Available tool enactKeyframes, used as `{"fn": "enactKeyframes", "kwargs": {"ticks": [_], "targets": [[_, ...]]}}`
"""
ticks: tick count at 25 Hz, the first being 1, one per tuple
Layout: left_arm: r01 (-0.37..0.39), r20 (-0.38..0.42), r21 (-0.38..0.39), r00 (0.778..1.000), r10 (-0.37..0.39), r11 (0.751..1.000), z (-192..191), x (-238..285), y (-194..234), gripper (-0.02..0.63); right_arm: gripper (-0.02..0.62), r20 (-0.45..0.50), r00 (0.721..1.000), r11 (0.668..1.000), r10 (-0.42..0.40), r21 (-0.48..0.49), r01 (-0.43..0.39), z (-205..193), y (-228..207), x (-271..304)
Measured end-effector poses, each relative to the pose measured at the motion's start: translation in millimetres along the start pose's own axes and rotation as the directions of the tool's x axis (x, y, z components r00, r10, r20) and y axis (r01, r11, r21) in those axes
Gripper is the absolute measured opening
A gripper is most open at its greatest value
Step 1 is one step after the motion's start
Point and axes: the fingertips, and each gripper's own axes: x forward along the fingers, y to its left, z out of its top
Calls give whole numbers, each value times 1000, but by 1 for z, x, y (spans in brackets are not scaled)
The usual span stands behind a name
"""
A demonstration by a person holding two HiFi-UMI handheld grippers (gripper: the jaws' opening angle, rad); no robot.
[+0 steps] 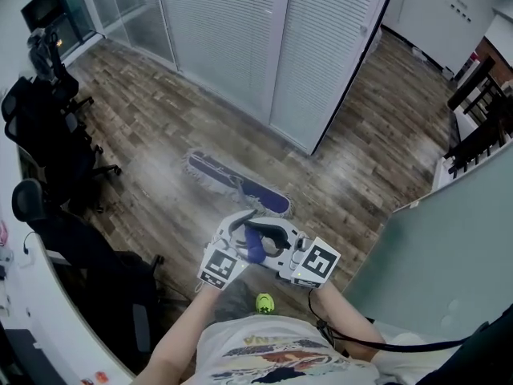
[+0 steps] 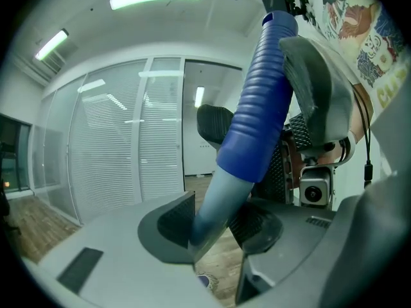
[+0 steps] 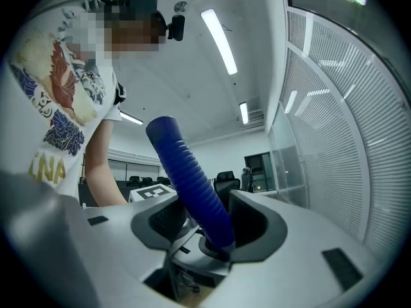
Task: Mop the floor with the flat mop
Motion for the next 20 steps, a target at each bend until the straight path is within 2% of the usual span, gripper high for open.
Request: {"fn": "enactKeyframes", "kwargs": {"ticks": [4,8,14,20], "targets": [[-7,33,-7,999,7,1000,2,5,33,124,198,-11,1000,1000,7,2,-7,3,-24,24],[-15,46,-8,999,15,1000,-1,9,85,123,198,-12,1000,1000,13,-28,-13,4,-57,65],[-8,4,-12,1000,8,1000,-13,5,162,120,200,-79,996,999,48,-20,-50,-4,-96,132],[1,-8,13,1000,-1,1000,-18,20,218,117,202,-53,998,999,22,-25,-23,-5,-142,169]]}}
